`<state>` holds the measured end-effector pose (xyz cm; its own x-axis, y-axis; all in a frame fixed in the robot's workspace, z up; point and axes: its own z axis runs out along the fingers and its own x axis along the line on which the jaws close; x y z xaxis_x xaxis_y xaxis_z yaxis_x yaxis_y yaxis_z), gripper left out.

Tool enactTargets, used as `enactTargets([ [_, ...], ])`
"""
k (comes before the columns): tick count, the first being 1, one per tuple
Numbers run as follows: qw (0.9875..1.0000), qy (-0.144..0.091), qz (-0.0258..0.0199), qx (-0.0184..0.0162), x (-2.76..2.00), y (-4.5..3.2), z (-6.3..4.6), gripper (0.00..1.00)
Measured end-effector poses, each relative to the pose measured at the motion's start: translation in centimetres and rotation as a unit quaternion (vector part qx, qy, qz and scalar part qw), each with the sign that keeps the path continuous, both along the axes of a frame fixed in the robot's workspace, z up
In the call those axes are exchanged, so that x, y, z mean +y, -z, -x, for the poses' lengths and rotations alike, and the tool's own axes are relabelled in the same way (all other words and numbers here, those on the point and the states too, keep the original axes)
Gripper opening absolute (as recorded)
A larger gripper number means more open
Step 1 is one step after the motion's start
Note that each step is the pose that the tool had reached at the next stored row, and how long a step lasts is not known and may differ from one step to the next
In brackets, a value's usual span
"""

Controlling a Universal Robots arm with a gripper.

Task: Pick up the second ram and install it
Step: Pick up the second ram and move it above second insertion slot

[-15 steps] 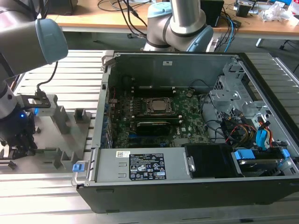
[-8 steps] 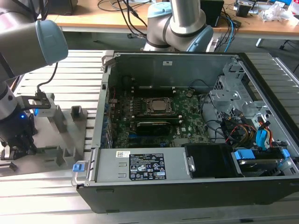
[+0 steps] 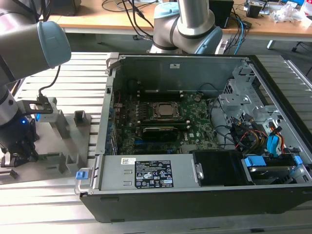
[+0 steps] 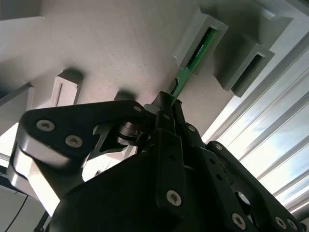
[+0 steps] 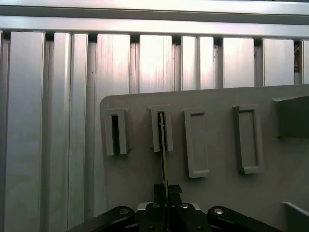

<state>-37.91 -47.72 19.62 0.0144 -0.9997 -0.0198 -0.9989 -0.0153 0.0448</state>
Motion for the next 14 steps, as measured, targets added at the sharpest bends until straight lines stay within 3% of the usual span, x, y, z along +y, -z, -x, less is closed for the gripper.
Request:
enactTargets([
  [8, 1.0000, 0.000, -0.0001, -0.0001, 0.00, 0.02, 0.0, 0.14],
  [14, 1.0000, 0.000, 0.0000, -0.0001, 0.00, -1.87, 0.0, 0.14],
])
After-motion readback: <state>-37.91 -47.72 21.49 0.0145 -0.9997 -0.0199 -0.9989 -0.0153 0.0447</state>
